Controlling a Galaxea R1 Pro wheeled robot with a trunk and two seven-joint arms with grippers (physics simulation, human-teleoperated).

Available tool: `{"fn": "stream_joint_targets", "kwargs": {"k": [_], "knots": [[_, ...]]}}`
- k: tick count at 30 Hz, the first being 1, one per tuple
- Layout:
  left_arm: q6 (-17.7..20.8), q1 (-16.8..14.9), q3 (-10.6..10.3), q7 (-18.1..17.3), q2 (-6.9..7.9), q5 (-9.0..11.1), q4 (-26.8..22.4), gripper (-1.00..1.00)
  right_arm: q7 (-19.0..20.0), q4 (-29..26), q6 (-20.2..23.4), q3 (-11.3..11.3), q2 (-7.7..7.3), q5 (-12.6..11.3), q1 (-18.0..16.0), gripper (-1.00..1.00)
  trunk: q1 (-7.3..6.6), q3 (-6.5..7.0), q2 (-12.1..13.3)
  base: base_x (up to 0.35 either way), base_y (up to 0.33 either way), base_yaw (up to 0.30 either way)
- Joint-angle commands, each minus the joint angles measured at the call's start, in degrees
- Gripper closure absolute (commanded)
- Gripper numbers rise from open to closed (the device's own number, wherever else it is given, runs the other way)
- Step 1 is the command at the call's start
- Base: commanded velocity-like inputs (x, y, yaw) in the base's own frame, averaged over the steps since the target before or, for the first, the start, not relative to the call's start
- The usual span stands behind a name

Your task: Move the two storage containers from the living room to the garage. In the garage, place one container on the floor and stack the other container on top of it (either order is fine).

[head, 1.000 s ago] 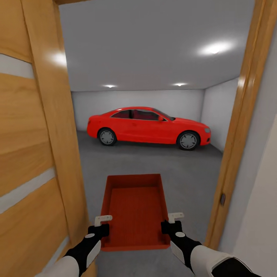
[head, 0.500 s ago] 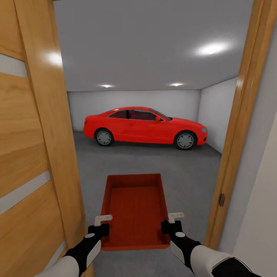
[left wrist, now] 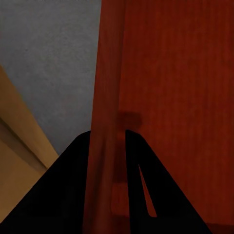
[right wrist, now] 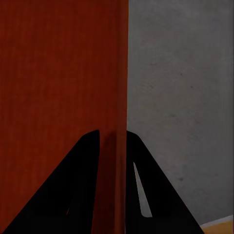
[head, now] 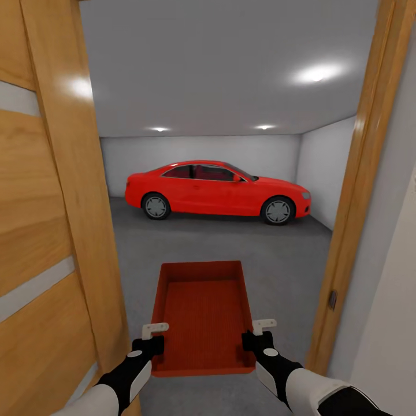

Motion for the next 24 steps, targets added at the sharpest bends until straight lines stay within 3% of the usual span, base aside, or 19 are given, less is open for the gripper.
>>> {"fn": "stream_joint_targets", "kwargs": {"k": [1,11,24], "knots": [[-0.2,0.0,0.3,1.8,0.50,0.7,0.2,1.00,-0.2,-0.2,-1.2,-1.8,0.02,0.2,-0.1,1.00,0.01,-0.10,-0.1,0.000,0.000,-0.161],[-0.2,0.0,0.3,1.8,0.51,0.6,0.3,1.00,-0.2,-0.2,-1.2,-1.8,0.01,0.2,-0.1,1.00,0.01,-0.10,-0.1,0.028,0.001,-0.077],[-0.2,0.0,0.3,1.7,0.49,0.7,0.6,1.00,-0.2,-0.2,-1.2,-1.8,0.00,0.2,-0.1,1.00,0.01,-0.10,-0.1,0.287,0.094,-0.001]]}}
